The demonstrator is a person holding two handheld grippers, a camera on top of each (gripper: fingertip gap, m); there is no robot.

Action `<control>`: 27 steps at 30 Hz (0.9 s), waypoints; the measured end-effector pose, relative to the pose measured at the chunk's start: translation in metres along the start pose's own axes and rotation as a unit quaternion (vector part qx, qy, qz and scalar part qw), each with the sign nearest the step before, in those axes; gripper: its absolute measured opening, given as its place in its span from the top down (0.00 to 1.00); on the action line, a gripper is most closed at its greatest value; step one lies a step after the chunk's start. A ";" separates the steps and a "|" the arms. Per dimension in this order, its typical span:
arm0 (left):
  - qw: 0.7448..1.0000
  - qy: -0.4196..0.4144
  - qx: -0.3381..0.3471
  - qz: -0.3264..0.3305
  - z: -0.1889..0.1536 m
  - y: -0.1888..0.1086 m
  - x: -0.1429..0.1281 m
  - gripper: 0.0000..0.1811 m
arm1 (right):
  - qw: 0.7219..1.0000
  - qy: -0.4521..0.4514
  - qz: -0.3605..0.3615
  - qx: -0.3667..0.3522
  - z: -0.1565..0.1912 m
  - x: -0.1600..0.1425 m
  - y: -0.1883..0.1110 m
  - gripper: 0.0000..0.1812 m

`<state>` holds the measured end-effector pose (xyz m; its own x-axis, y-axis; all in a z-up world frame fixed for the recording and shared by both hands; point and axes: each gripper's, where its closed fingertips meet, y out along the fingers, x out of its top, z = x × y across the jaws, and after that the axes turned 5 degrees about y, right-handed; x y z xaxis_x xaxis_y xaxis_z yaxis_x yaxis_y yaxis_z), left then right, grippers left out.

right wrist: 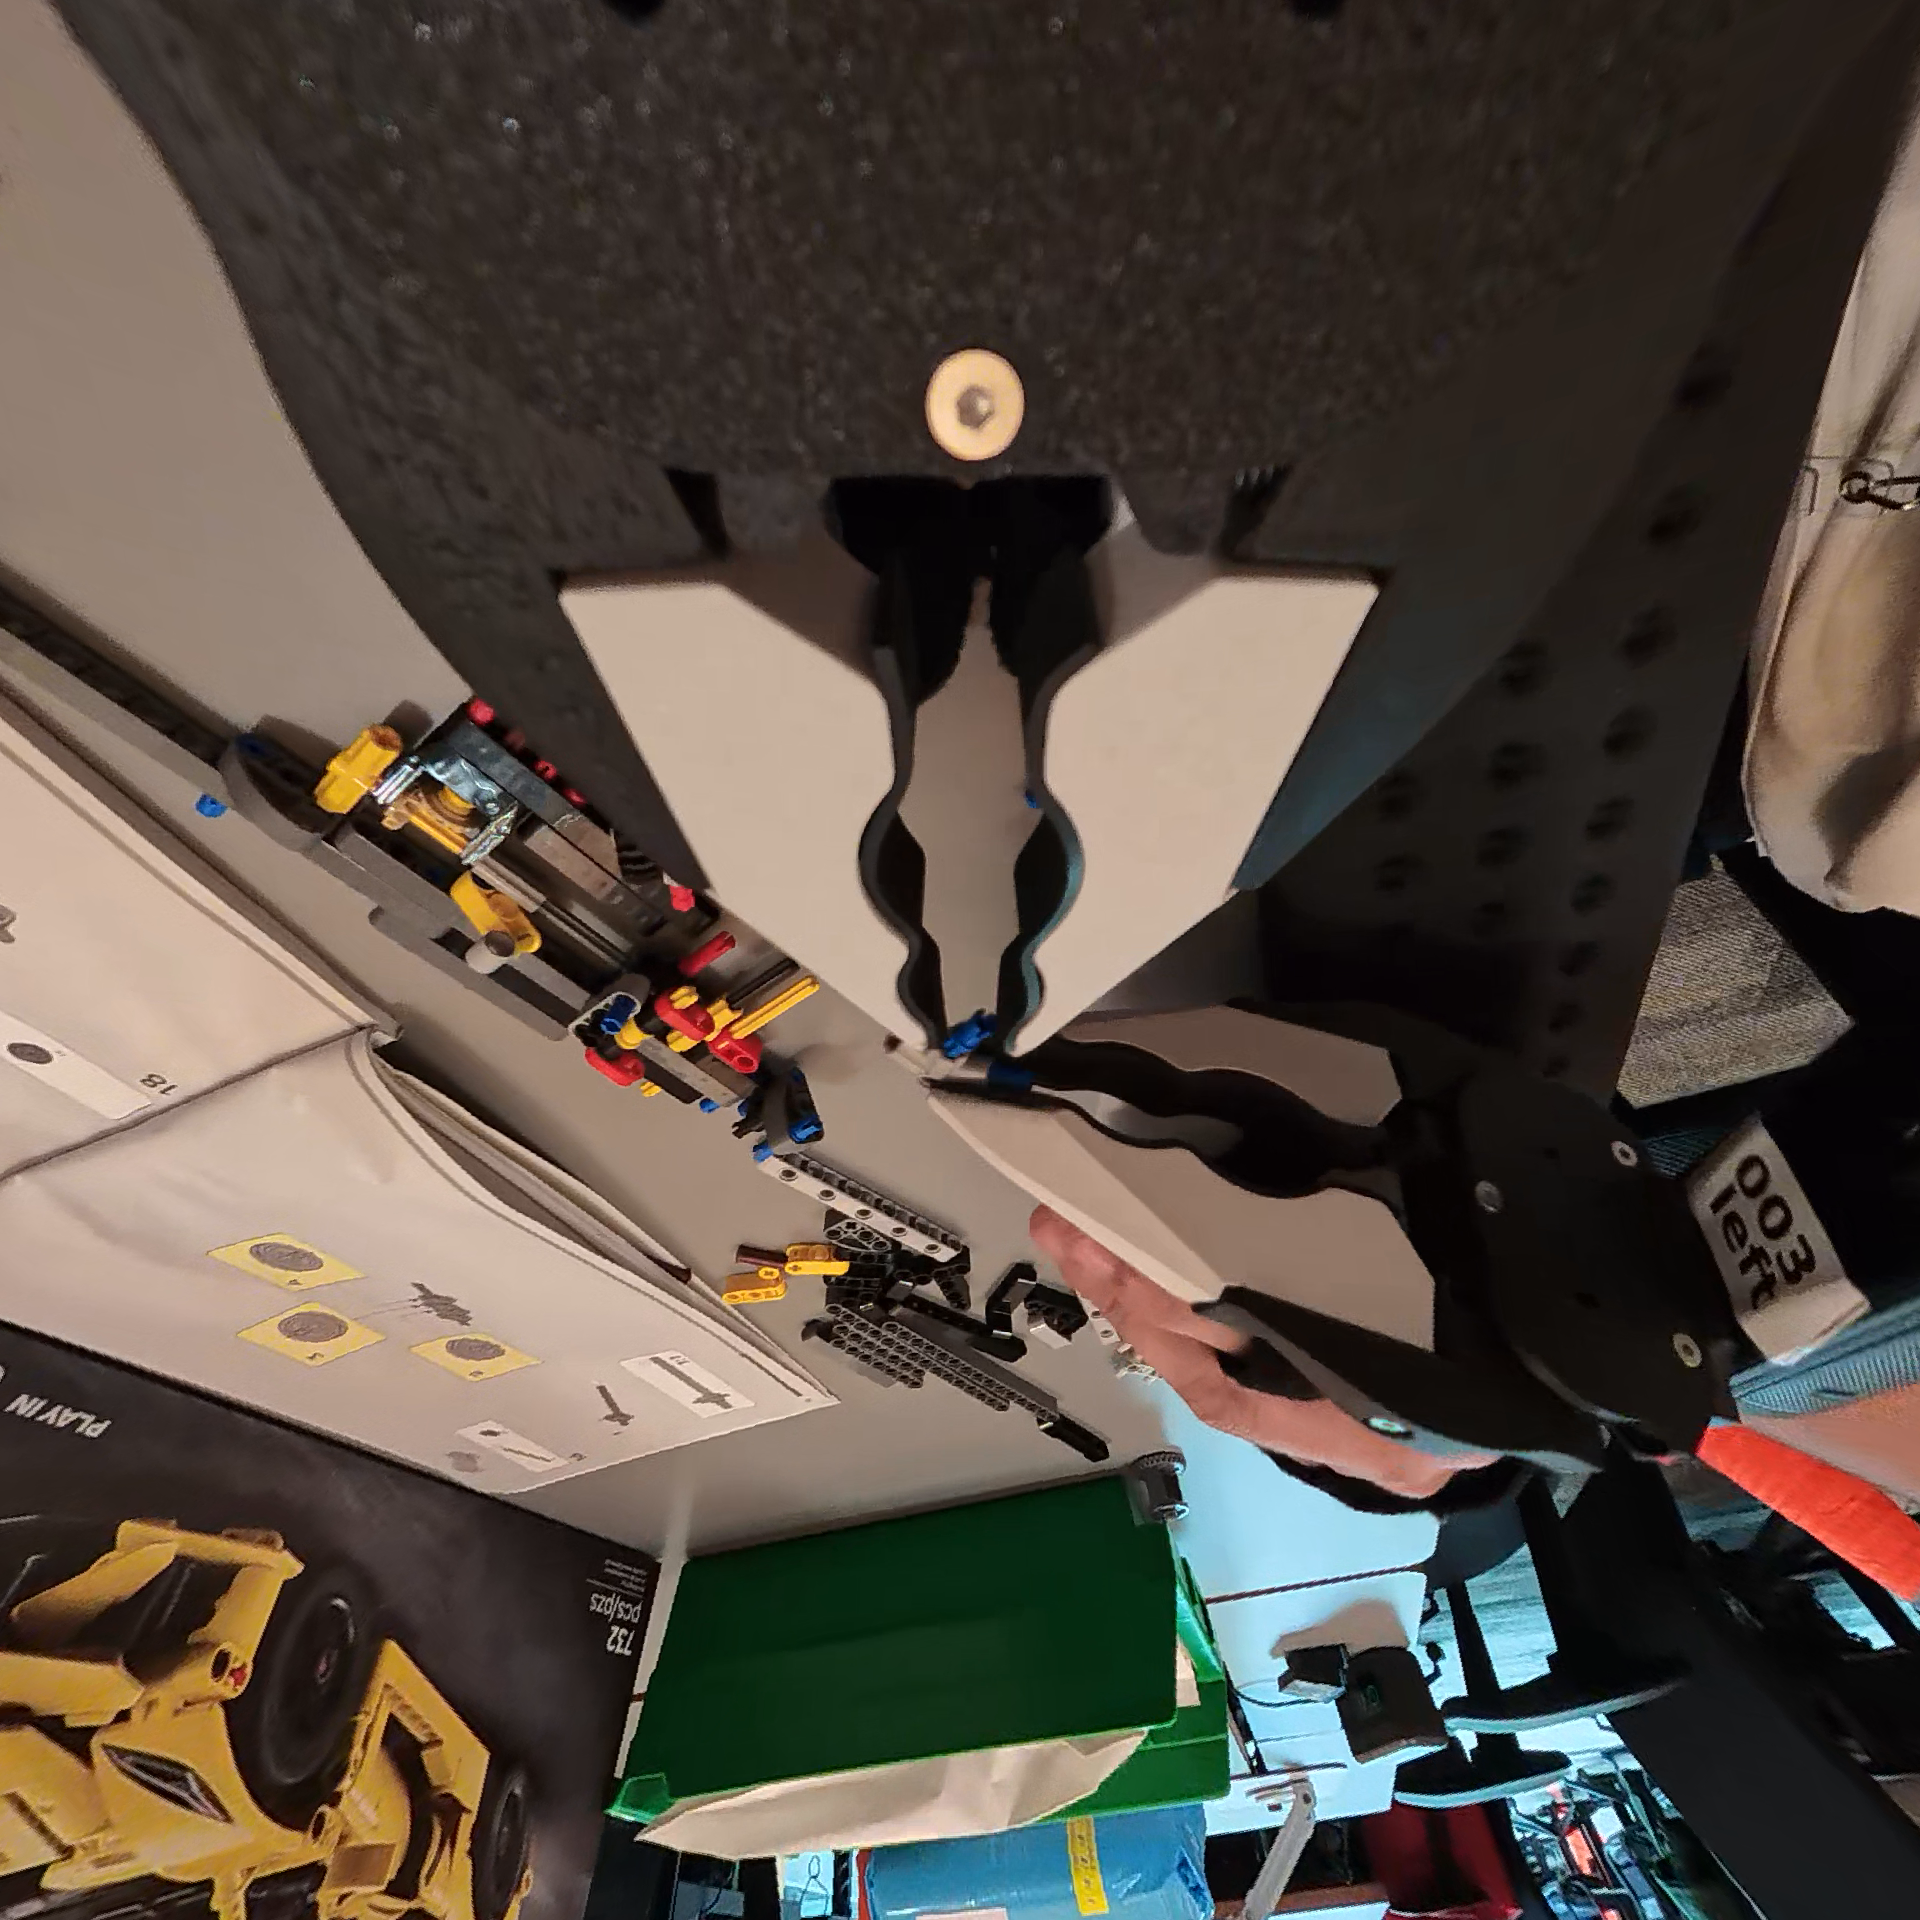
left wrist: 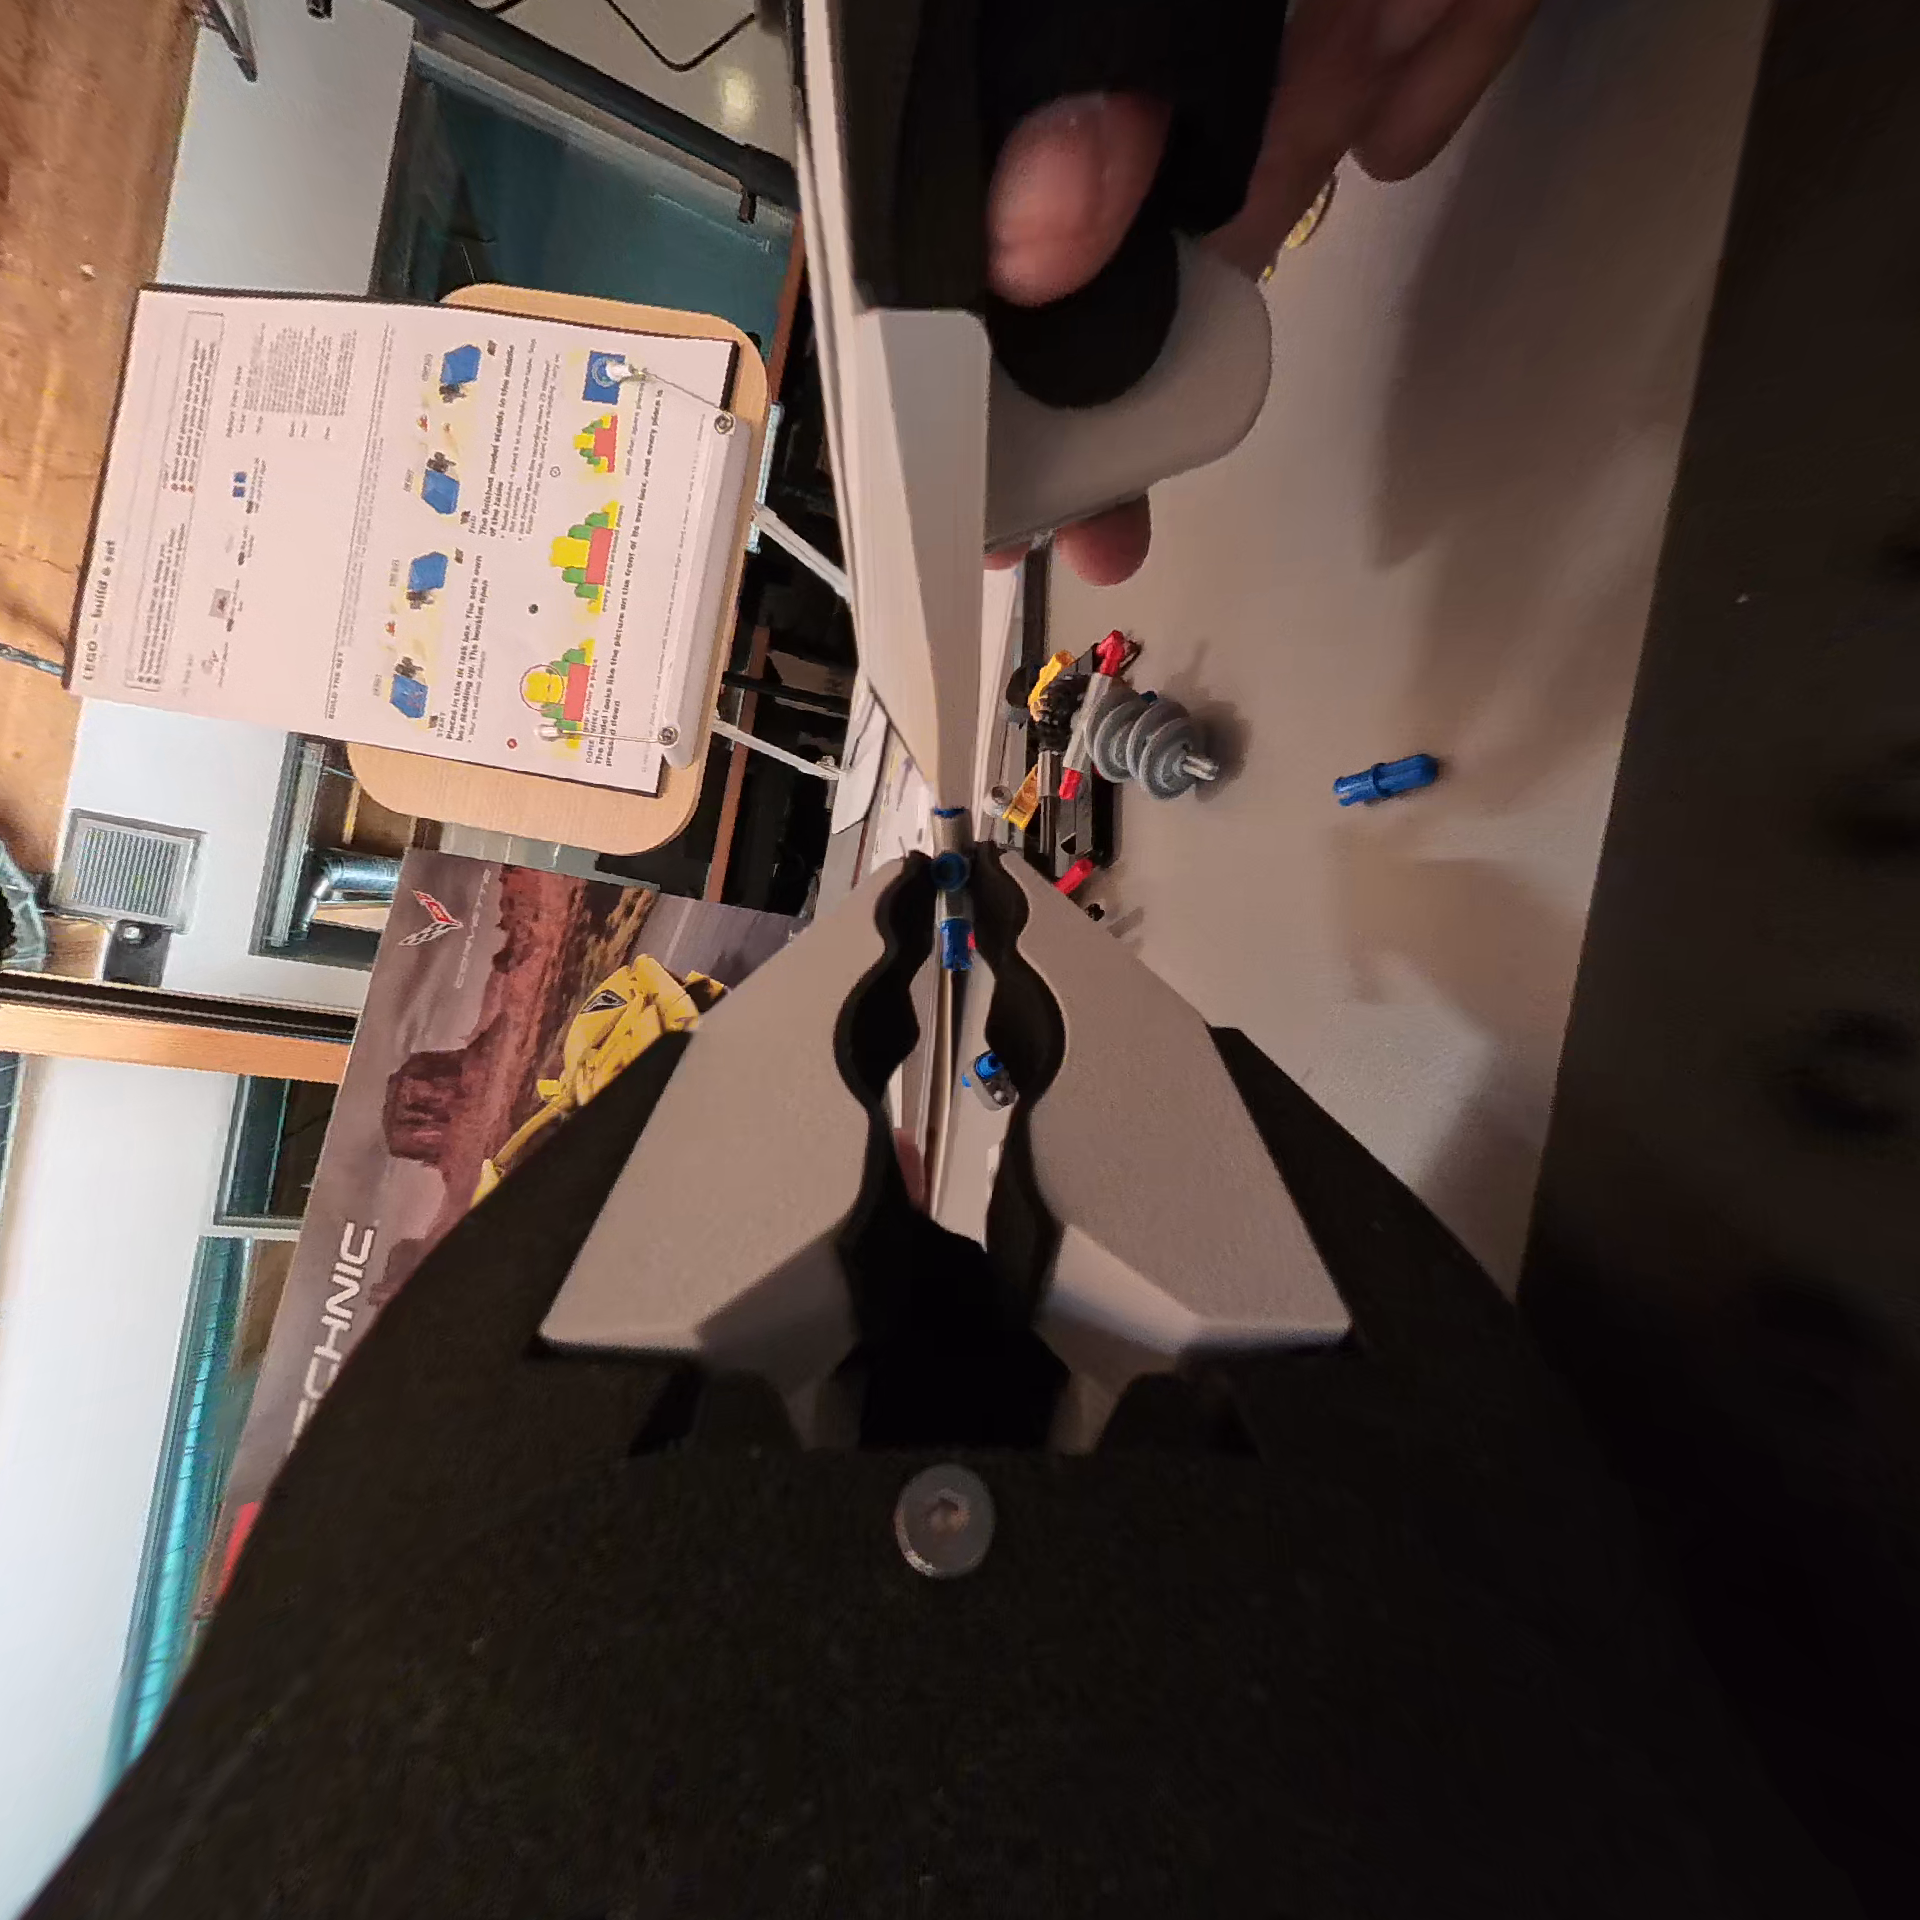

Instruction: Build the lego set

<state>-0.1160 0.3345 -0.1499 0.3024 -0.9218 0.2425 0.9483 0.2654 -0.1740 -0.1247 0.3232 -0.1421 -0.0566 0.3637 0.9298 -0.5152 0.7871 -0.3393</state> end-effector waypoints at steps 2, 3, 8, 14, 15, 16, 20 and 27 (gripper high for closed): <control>1.000 0.000 -0.003 0.000 -0.001 0.000 0.000 0.97 | 1.000 -0.001 0.005 -0.001 0.000 -0.002 0.001 0.96; 1.000 -0.003 -0.003 -0.002 -0.001 0.000 0.000 0.97 | 1.000 -0.004 0.002 -0.003 0.000 -0.001 0.000 0.96; 0.999 -0.013 -0.011 -0.028 -0.001 -0.004 0.007 0.97 | 0.999 0.016 -0.001 0.031 0.004 -0.001 -0.005 0.97; 0.997 -0.036 -0.017 -0.061 0.002 -0.009 0.016 0.97 | 0.994 0.062 -0.010 0.090 0.011 0.002 -0.013 0.98; 0.997 -0.037 -0.022 -0.058 0.001 -0.009 0.014 0.97 | 0.995 0.053 -0.006 0.082 0.010 0.001 -0.012 0.98; 0.998 -0.037 -0.027 -0.051 -0.001 -0.008 0.012 0.97 | 0.997 0.034 0.002 0.067 0.009 -0.002 -0.010 0.98; 0.997 -0.052 -0.027 -0.047 0.001 -0.008 0.010 0.97 | 0.999 0.011 -0.004 0.037 0.007 0.001 -0.007 0.98; 0.999 -0.035 -0.032 -0.014 -0.003 -0.003 0.001 0.97 | 0.997 -0.049 0.018 -0.053 -0.001 -0.003 0.001 0.98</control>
<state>-0.1190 0.3320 -0.1523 0.2837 -0.9061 0.3139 0.9491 0.2187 -0.2265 -0.1243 0.3236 -0.1458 -0.1586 0.3470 0.9244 -0.4183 0.8244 -0.3812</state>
